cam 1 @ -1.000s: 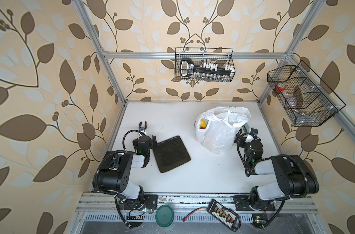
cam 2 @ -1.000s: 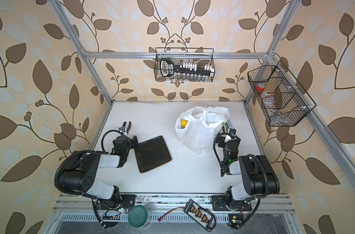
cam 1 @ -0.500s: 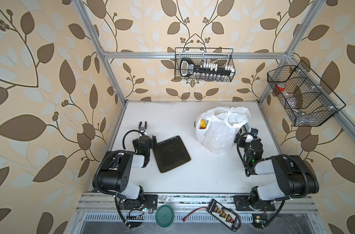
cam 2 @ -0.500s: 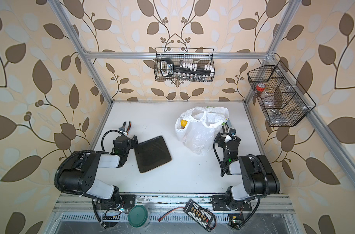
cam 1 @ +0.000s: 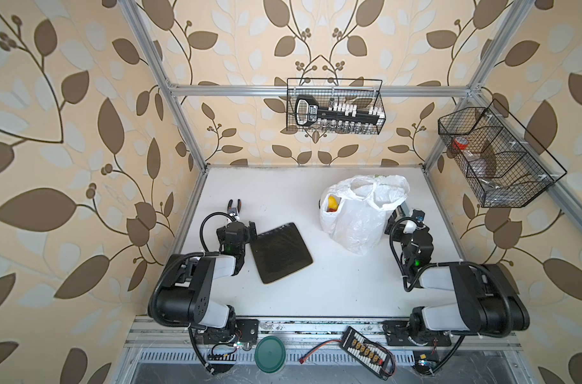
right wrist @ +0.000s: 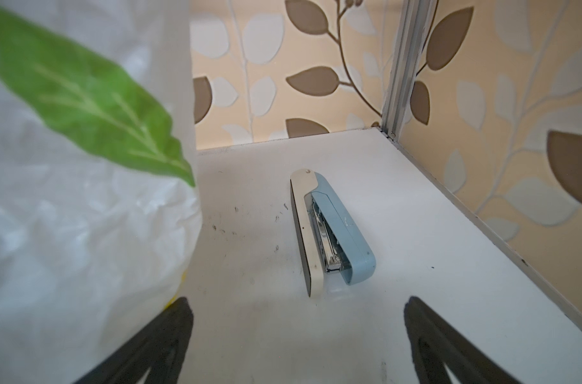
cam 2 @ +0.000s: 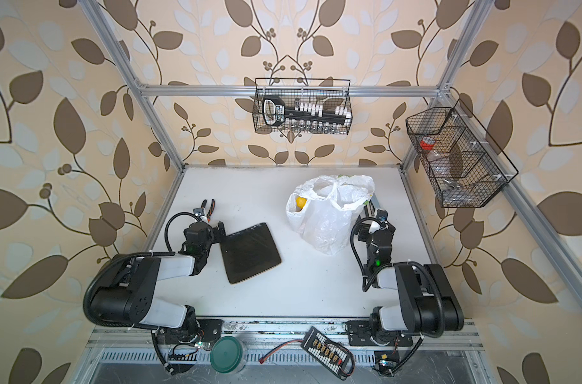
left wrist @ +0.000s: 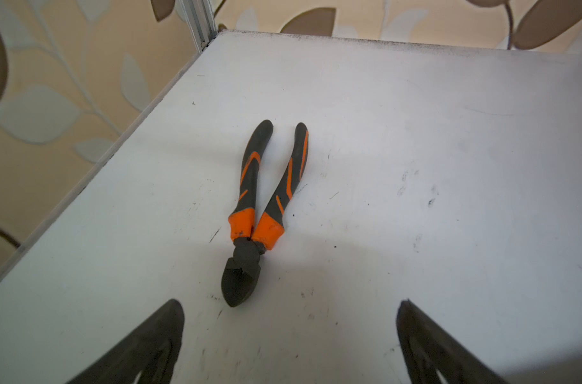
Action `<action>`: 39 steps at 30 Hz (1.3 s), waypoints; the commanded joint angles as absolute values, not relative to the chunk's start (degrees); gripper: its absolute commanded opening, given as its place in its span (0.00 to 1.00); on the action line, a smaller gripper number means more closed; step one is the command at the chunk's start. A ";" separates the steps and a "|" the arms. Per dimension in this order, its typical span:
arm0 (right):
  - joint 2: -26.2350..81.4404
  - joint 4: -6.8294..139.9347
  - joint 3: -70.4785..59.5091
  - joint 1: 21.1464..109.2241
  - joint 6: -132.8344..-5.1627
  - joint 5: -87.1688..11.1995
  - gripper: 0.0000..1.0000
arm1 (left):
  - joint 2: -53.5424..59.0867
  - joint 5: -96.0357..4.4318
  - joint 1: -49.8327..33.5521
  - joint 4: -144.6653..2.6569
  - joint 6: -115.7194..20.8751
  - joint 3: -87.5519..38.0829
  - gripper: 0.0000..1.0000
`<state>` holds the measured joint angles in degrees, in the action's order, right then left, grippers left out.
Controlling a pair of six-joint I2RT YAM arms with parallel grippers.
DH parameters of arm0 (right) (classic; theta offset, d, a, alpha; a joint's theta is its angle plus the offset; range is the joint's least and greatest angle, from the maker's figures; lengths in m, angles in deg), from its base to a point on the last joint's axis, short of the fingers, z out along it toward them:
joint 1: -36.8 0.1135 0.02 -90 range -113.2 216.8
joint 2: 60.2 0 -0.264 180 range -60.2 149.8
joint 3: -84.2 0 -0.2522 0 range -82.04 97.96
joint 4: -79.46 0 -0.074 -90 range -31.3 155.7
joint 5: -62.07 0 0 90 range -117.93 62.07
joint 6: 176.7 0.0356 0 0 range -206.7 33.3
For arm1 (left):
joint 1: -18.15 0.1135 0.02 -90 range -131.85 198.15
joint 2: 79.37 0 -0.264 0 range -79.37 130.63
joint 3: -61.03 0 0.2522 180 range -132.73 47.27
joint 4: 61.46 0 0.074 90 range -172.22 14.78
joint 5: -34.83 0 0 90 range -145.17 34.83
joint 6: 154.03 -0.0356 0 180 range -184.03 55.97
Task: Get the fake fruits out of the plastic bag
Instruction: 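Raise both grippers from rest toward the white plastic bag, then grasp the bag handle with the left gripper and lift it while the right gripper approaches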
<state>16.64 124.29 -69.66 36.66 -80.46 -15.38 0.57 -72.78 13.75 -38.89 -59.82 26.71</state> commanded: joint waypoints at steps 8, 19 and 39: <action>-15.07 81.98 -65.22 36.42 -63.80 -11.20 1.00 | -18.54 -54.91 14.37 -67.93 -59.01 10.48 0.99; -31.09 53.66 -57.28 36.42 -50.01 -21.16 0.97 | -10.80 -33.54 -3.94 -83.54 -75.72 -16.46 0.99; -31.73 45.27 -53.57 36.40 -47.91 -23.23 0.95 | 19.47 -39.88 -28.02 -93.92 -97.65 -54.56 0.98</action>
